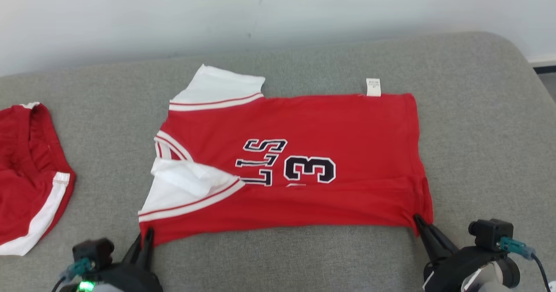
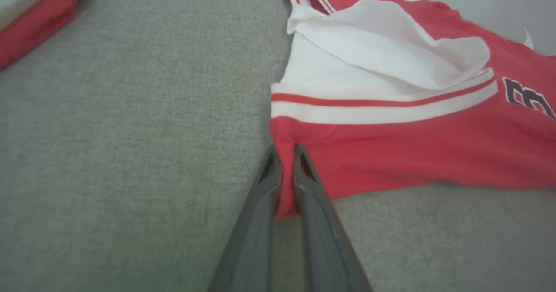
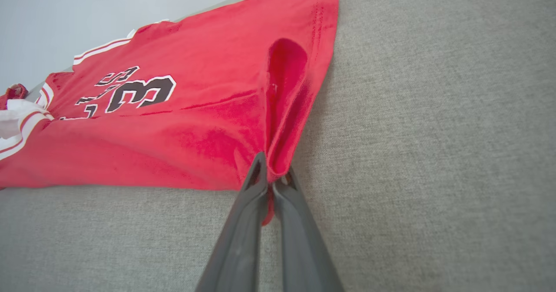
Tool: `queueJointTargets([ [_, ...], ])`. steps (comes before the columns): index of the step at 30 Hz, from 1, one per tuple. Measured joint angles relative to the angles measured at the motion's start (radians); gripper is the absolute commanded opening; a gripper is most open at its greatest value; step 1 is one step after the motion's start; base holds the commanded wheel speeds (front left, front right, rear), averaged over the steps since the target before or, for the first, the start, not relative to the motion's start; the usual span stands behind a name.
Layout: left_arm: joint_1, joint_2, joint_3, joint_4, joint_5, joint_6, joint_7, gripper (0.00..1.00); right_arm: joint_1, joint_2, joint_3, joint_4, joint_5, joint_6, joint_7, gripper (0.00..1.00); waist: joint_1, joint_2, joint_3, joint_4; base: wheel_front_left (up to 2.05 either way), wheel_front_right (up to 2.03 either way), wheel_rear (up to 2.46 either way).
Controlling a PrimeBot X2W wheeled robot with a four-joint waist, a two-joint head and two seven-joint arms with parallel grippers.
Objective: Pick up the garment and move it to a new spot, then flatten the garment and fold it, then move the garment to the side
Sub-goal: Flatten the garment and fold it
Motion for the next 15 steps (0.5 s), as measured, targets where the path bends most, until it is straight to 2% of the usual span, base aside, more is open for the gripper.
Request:
queueJointTargets([
  [8,0.177,-0.015,0.053,-0.116,-0.034,0.015,-0.01,0.0,0.086,-0.023,0.024,-0.053,0.047,0.0,-0.004,0.0,0.0,0.0,-0.073,0.013,0.0,0.0,0.0],
  [15,0.333,-0.059,0.065,-0.266,-0.021,0.044,-0.013,0.0,0.195,-0.075,0.015,-0.091,0.067,0.0,0.012,0.0,-0.0001,0.0,-0.117,0.053,0.0,0.0,0.0],
])
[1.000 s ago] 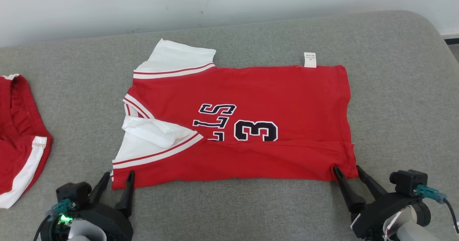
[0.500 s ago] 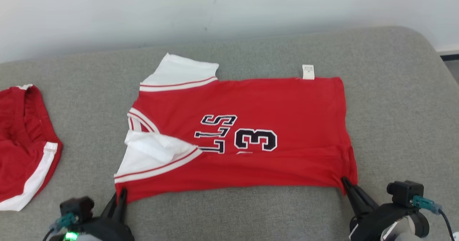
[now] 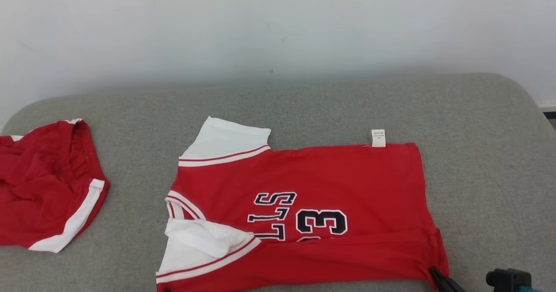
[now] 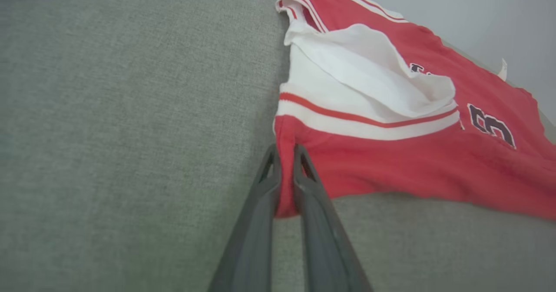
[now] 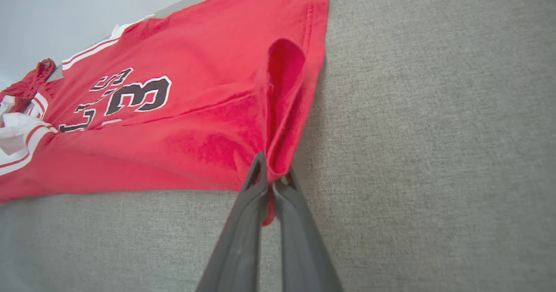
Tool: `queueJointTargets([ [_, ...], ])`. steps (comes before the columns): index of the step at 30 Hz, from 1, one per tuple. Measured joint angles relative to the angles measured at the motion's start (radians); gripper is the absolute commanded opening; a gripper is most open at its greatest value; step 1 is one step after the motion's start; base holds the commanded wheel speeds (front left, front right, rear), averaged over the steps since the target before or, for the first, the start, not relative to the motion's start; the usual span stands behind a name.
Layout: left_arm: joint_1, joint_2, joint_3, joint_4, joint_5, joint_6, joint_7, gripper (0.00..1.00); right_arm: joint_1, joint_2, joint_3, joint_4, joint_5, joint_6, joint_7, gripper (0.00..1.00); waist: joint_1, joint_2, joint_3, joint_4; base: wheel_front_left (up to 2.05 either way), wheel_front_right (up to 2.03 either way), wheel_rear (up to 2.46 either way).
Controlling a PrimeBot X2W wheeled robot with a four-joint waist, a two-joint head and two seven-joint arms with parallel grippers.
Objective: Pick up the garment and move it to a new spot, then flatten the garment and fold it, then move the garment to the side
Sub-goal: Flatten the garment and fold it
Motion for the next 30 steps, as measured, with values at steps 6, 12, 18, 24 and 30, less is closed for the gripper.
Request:
queueJointTargets([
  [6,0.079,-0.029,-0.01,-0.061,0.008,0.016,0.0,0.0,0.044,-0.027,-0.036,-0.016,-0.002,0.0,0.017,0.0,0.0,0.0,-0.021,0.017,0.0,0.0,0.0],
  [12,0.103,-0.037,-0.014,-0.082,0.03,0.03,0.0,0.98,0.056,-0.005,-0.074,-0.003,-0.037,0.0,0.037,1.0,0.0002,0.0,-0.032,0.017,0.0,0.0,0.0],
  [18,0.094,-0.038,0.058,-0.169,0.083,0.038,0.0,1.0,0.047,0.025,-0.147,-0.024,-0.121,0.0,0.0,1.0,0.0002,0.0,-0.037,0.014,0.0,0.0,0.0],
  [24,0.073,-0.049,0.189,-0.326,0.197,0.046,0.0,1.0,0.03,0.088,-0.305,-0.139,-0.282,0.0,-0.021,1.0,0.0001,0.0001,-0.039,0.002,0.0,0.0,0.0],
  [30,0.021,-0.051,0.235,-0.387,0.295,0.016,0.0,1.0,0.047,0.197,-0.442,-0.279,-0.433,0.0,-0.022,1.0,0.0002,0.0,-0.037,0.004,0.0,0.0,0.0],
])
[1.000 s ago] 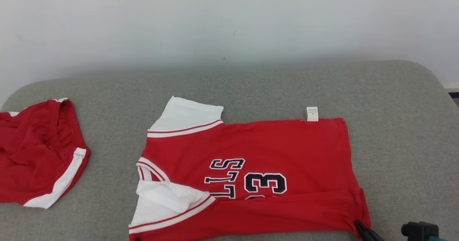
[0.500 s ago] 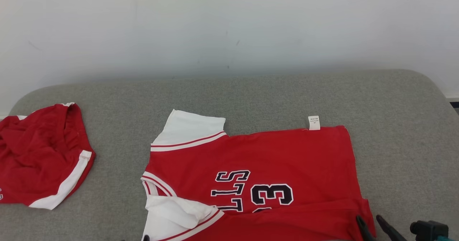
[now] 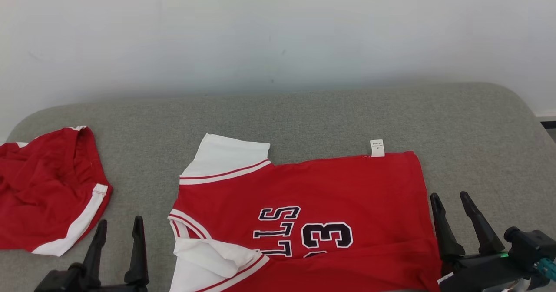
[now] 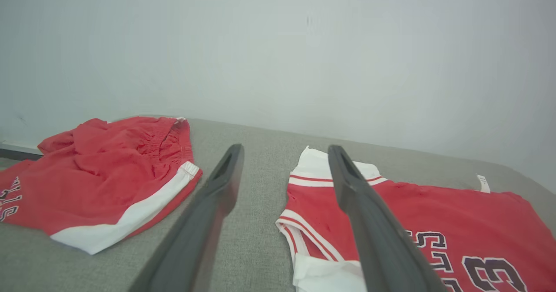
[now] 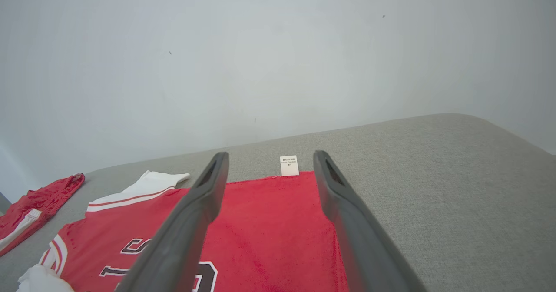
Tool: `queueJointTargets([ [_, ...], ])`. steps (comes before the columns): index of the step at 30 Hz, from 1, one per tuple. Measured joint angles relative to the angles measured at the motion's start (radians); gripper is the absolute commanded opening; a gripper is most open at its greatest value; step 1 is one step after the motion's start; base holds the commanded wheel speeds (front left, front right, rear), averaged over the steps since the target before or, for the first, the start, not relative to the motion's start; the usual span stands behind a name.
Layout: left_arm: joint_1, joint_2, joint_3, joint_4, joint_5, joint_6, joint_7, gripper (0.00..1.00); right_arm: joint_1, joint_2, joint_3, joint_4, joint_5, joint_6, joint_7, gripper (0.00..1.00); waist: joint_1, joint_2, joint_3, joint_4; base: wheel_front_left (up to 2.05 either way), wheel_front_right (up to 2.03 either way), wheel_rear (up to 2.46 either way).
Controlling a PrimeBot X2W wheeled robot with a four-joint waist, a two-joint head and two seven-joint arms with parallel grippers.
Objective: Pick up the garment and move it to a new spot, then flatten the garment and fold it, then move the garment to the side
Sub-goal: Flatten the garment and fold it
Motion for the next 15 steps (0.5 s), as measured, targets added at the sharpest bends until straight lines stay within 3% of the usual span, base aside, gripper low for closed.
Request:
queueJointTargets([
  [8,-0.013,0.021,0.014,-0.038,0.072,-0.034,0.0,1.0,0.065,0.091,-0.096,-0.1,-0.153,0.0,0.0,1.0,0.0,0.0,-0.003,0.01,0.0,0.0,0.0],
  [15,0.036,0.022,0.037,-0.048,0.081,-0.051,0.0,1.0,0.123,0.141,-0.132,-0.126,-0.21,0.0,-0.002,1.0,0.0,0.0,-0.004,0.009,0.0,0.0,0.0],
])
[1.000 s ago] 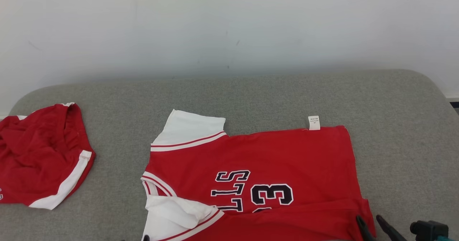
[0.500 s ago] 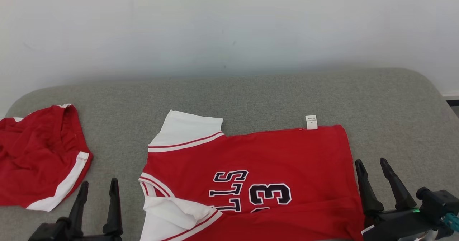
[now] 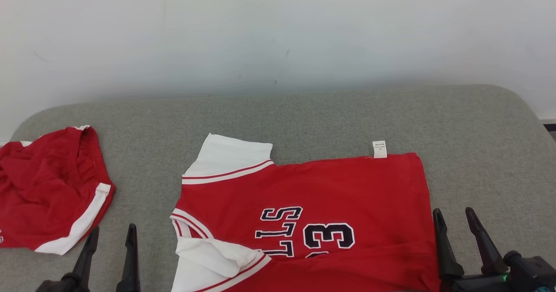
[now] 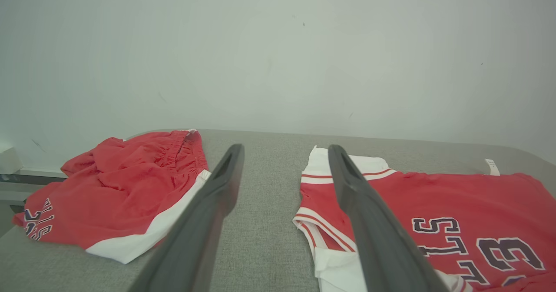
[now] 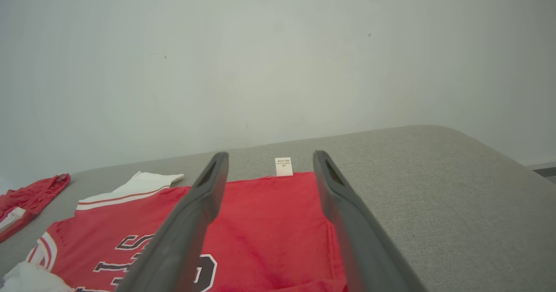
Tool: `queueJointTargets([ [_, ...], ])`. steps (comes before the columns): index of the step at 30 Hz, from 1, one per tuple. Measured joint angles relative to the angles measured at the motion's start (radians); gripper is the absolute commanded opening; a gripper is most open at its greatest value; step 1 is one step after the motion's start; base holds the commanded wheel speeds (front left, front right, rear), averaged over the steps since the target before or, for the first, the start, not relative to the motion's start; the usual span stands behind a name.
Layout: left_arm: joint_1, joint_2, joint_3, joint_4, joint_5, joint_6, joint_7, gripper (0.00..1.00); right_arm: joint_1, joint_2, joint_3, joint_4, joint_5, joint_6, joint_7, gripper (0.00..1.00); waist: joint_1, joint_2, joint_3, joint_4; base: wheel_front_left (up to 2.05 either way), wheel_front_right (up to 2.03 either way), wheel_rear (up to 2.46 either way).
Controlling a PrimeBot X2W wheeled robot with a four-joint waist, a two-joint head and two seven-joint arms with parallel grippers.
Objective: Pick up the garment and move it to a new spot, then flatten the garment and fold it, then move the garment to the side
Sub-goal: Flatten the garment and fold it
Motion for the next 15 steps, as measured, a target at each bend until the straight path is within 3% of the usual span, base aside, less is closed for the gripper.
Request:
queueJointTargets([
  [15,0.017,-0.011,0.024,0.003,0.022,-0.017,0.0,1.0,0.006,0.0,-0.001,0.006,-0.01,0.0,0.0,1.0,0.0,0.0,0.0,0.002,0.0,0.0,0.0],
])
